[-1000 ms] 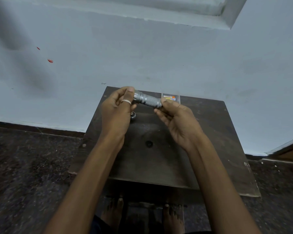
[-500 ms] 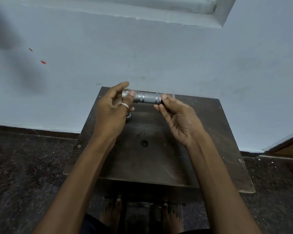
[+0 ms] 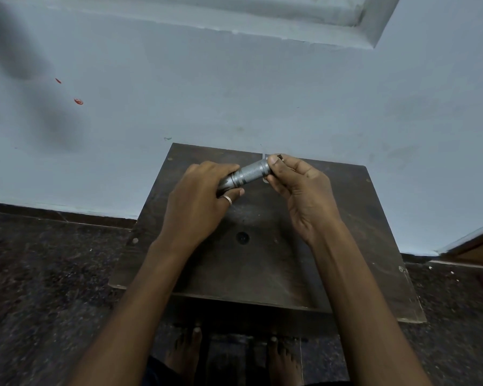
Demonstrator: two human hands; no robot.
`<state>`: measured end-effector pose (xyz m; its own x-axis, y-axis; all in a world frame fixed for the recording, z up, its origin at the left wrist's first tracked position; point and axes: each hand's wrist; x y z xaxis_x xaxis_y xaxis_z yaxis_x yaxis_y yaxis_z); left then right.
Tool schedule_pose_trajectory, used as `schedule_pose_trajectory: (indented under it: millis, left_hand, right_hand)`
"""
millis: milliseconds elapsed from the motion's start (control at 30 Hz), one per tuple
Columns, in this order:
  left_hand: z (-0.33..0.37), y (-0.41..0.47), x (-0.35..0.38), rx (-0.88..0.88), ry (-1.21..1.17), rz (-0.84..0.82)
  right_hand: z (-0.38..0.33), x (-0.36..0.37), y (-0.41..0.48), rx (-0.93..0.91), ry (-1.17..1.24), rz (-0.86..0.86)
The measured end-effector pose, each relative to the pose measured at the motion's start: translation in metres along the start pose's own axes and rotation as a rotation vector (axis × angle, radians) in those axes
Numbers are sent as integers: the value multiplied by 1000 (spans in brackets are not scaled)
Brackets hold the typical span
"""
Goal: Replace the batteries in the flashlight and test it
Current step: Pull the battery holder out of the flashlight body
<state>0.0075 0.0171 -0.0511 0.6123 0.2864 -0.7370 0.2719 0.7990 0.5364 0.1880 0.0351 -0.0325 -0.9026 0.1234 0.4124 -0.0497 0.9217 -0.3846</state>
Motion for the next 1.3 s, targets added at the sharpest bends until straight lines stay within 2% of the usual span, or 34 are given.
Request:
schedule_pose_trajectory:
  millis: [100, 300, 500, 667, 867, 1067, 1300]
  left_hand:
    - [2, -1, 2, -10, 79, -3]
    - [3, 1, 3, -35, 45, 44]
    - [2, 2, 4, -69, -4, 86]
    - [11, 5, 6, -153, -175, 169]
    - [22, 9, 17, -227, -286, 113]
    - [22, 9, 21, -295, -285, 17]
    - [18, 6, 24, -297, -241, -41]
  right_hand:
    - [1, 1, 0, -25, -48, 14]
    - [-2, 1, -2, -60, -66, 34]
    - [-15, -6, -7, -84, 156, 52]
    - [-21, -15, -8, -96, 284, 88]
    - [-21, -19, -10, -84, 249, 98]
    - [-22, -23, -10, -66, 226, 103]
    - [-21, -23, -11, -36, 201, 109]
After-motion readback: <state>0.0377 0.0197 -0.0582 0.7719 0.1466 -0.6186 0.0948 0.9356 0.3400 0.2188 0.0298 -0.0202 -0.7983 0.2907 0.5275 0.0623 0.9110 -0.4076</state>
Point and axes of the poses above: each hand's wrist, its own y-axis towards the middle knuckle, its own x-axis out of the palm, z = x × y, and after that the axes turned 15 degrees about x, right-handed
